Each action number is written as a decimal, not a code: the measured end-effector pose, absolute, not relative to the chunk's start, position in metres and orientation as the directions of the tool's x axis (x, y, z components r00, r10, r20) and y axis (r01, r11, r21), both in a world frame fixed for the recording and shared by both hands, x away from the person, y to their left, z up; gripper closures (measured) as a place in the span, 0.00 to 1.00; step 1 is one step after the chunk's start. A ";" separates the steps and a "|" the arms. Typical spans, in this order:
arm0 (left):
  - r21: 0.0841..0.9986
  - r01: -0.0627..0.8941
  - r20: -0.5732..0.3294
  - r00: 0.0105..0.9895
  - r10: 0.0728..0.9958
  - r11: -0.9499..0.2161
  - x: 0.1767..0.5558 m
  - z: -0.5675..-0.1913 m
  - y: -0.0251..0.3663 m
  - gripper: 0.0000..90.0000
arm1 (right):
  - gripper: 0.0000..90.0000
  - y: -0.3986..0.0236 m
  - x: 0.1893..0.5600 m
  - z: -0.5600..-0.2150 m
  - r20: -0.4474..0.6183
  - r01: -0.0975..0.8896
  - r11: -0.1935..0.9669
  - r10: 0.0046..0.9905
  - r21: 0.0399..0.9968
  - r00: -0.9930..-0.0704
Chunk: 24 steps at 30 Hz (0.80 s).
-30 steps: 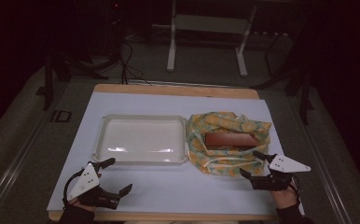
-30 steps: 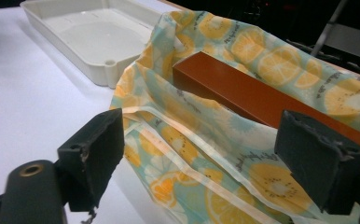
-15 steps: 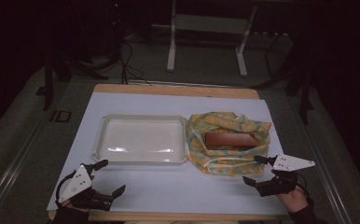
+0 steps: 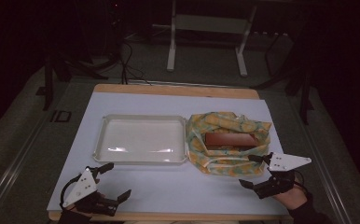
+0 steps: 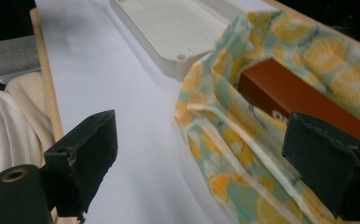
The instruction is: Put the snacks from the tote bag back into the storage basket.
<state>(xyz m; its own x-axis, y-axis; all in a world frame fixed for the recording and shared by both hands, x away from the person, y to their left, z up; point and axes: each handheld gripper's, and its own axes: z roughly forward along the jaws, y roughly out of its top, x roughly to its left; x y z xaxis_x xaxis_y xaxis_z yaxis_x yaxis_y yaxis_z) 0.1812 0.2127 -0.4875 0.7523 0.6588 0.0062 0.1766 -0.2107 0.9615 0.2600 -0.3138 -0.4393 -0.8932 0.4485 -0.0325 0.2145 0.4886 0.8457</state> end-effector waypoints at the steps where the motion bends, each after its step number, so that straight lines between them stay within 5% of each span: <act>1: 0.960 0.176 0.010 0.756 0.655 -0.217 0.181 -0.487 0.211 0.00 | 0.12 -0.313 0.261 -0.438 -0.035 0.211 0.487 0.448 0.847 -0.893; 24: 0.961 0.172 0.013 0.757 0.653 -0.218 0.185 -0.489 0.211 0.00 | 0.15 -0.298 0.299 -0.377 -0.168 0.072 0.499 0.419 0.864 -0.893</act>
